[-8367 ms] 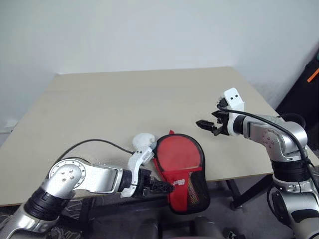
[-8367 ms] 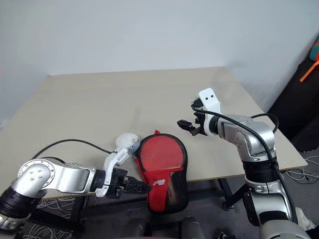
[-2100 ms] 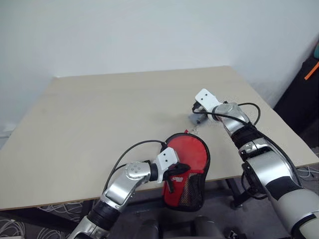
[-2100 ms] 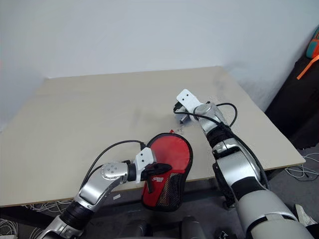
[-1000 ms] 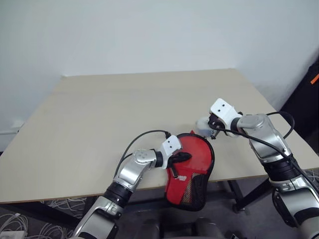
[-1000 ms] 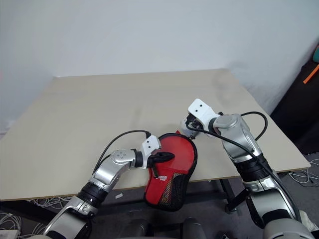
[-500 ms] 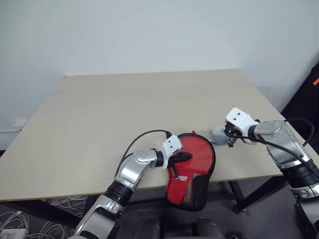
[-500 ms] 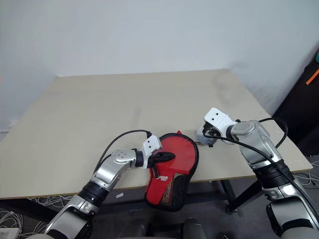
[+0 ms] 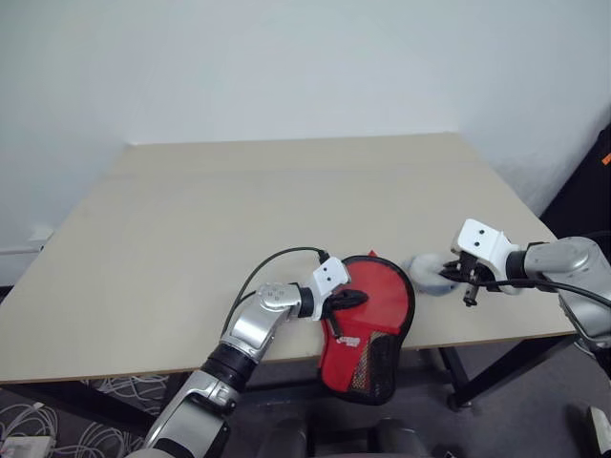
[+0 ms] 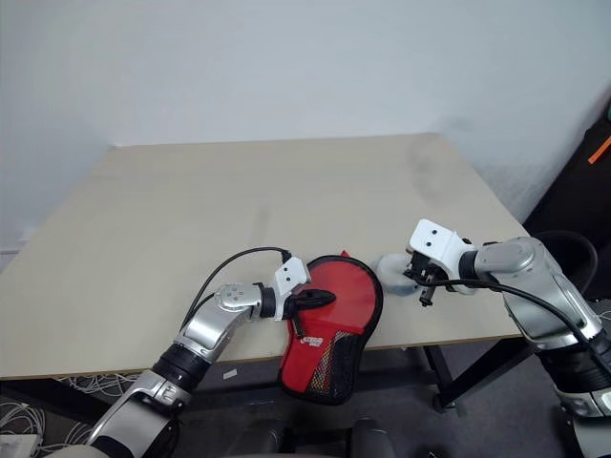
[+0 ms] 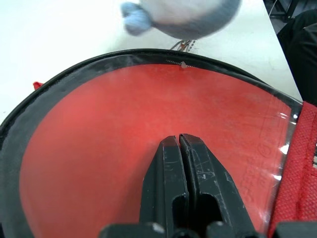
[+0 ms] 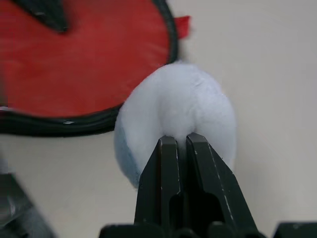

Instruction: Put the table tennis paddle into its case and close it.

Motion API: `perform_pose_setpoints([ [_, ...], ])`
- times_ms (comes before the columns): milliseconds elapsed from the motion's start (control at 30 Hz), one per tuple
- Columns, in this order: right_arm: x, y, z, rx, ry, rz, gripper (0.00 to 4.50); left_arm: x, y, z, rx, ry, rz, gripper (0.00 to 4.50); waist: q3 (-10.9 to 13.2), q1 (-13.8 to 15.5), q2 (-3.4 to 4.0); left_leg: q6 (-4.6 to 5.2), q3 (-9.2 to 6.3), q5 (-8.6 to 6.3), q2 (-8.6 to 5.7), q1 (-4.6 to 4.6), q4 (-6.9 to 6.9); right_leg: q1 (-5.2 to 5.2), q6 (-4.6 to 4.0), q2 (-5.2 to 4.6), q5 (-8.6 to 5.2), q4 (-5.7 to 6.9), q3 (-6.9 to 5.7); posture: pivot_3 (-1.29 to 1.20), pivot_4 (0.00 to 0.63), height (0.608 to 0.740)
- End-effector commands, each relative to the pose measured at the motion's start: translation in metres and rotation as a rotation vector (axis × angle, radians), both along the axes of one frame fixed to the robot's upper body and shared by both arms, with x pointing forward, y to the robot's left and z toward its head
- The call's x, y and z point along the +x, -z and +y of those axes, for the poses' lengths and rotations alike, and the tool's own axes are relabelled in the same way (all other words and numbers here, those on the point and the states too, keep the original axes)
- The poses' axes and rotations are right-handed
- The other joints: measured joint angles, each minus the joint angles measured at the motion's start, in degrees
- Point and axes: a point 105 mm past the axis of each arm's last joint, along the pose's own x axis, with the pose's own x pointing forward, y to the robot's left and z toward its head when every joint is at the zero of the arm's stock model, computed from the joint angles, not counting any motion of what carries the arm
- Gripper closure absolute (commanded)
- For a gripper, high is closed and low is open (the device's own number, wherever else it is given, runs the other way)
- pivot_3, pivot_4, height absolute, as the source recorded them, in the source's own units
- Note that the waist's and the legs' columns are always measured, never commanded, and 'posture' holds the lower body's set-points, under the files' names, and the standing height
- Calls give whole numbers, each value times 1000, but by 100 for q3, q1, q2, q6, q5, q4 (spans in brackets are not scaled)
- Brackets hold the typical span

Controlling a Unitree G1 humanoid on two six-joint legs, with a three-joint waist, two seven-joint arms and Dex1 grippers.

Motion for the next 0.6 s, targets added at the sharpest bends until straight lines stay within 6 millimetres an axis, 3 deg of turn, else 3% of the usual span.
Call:
perform_pose_setpoints([
  [33,-1,-20,-4,-8,-14,-60,4484,-4,35,19,124,-39,93,4500,0,1,0,0,1,0,0,0,0,-1,0,0,0,0,0,0,0,740],
  [200,-8,-19,-8,-23,-23,-41,4484,-2,35,20,127,-37,92,4500,0,1,-2,0,0,0,0,-1,0,-1,0,-1,0,-1,0,0,0,740],
  [600,-51,-14,-8,-11,-182,96,4484,0,35,21,132,-33,93,4500,6,4,-13,0,-1,-2,1,0,0,0,0,-3,-2,-4,-4,0,0,740],
])
